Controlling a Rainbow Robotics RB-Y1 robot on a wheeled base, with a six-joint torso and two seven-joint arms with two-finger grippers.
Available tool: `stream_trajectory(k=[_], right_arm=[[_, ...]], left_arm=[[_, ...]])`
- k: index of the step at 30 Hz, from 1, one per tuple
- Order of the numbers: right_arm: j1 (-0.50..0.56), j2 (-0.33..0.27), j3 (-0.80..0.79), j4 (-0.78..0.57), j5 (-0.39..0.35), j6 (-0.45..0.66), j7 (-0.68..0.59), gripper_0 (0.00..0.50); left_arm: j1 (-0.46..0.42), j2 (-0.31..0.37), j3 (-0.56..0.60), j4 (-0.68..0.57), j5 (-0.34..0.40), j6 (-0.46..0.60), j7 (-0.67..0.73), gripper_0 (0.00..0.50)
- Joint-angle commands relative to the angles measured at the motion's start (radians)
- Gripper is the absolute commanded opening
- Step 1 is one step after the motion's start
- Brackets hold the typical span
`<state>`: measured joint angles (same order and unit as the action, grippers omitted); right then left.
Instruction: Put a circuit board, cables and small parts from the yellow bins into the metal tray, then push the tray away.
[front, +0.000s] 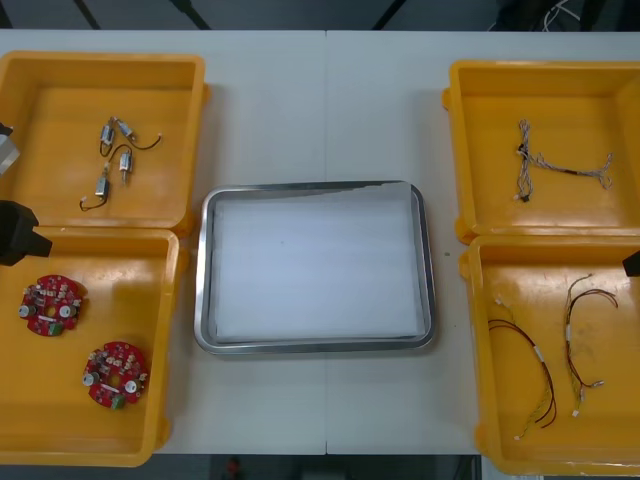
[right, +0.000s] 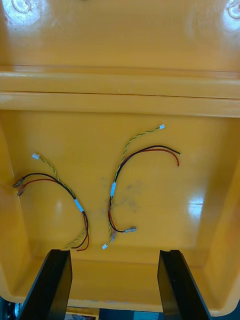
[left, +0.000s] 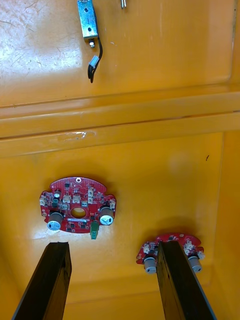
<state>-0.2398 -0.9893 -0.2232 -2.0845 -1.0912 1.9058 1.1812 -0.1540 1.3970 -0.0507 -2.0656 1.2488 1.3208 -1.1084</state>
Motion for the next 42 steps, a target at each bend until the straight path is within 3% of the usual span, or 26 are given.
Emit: stream_trajectory(k=[1, 42], right_arm=[[-0.024, 0.008, -0.031, -0.003, -0.001, 0.007, -0.017, 0.500], [-0.024, 0.008, -0.031, -0.003, -0.001, 0.007, -0.017, 0.500]], left_arm=[[-0.027, 0.045, 0.000, 0.002, 0.008, 0.003, 0.070, 0.500], [-0.027, 0.045, 0.000, 0.002, 0.008, 0.003, 0.070, 0.500]])
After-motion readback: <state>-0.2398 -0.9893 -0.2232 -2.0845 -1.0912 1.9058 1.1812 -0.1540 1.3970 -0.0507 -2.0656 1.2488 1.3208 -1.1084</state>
